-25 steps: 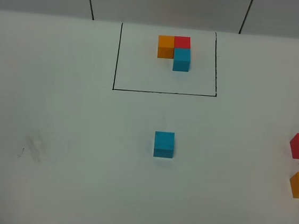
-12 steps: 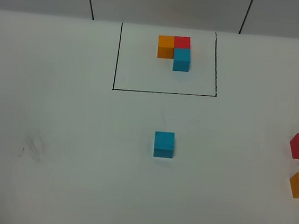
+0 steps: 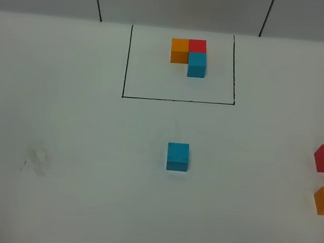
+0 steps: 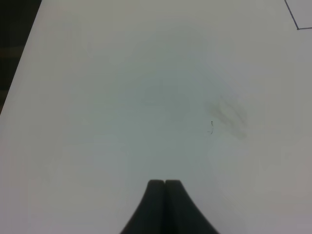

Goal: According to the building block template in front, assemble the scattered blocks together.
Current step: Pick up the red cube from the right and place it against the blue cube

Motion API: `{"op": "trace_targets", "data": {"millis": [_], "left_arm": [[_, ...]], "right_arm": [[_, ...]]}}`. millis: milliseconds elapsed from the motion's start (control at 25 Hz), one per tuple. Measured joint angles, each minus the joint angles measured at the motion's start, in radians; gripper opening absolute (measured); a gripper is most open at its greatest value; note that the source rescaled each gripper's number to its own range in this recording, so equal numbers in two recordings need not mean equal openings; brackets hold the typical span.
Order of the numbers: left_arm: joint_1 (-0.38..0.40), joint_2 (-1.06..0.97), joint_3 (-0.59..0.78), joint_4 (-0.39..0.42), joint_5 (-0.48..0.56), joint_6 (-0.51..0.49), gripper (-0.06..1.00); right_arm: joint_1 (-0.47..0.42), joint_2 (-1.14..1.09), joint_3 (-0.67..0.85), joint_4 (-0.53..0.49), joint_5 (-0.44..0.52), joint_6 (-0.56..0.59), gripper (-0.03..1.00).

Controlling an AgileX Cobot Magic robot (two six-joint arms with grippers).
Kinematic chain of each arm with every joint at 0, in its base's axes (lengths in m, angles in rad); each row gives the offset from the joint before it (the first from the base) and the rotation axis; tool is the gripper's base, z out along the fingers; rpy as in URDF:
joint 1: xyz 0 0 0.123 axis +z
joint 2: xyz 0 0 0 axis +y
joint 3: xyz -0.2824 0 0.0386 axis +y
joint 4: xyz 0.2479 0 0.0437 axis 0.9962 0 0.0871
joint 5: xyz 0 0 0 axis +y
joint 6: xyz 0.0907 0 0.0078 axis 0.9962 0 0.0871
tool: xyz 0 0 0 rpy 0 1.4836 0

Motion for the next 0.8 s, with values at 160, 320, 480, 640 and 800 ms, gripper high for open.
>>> {"op": "trace_targets", "data": {"millis": [160,320,480,640,800], "left_arm": [[0.000,0.000,0.000,0.000,0.000,0.000,0.00],[0.000,0.000,0.000,0.000,0.000,0.000,0.00],[0.000,0.000,0.000,0.000,0.000,0.000,0.00],[0.000,0.000,0.000,0.000,0.000,0.000,0.00],[0.000,0.000,0.000,0.000,0.000,0.000,0.00]], "right_arm": [[0.000,0.000,0.000,0.001,0.000,0.000,0.00],[0.000,0.000,0.000,0.008,0.000,0.000,0.00],[0.000,0.000,0.000,0.016,-0.007,0.000,0.00],[0.000,0.000,0.000,0.031,-0.016,0.000,0.01],[0.000,0.000,0.000,0.035,-0.012,0.000,0.11]]}}
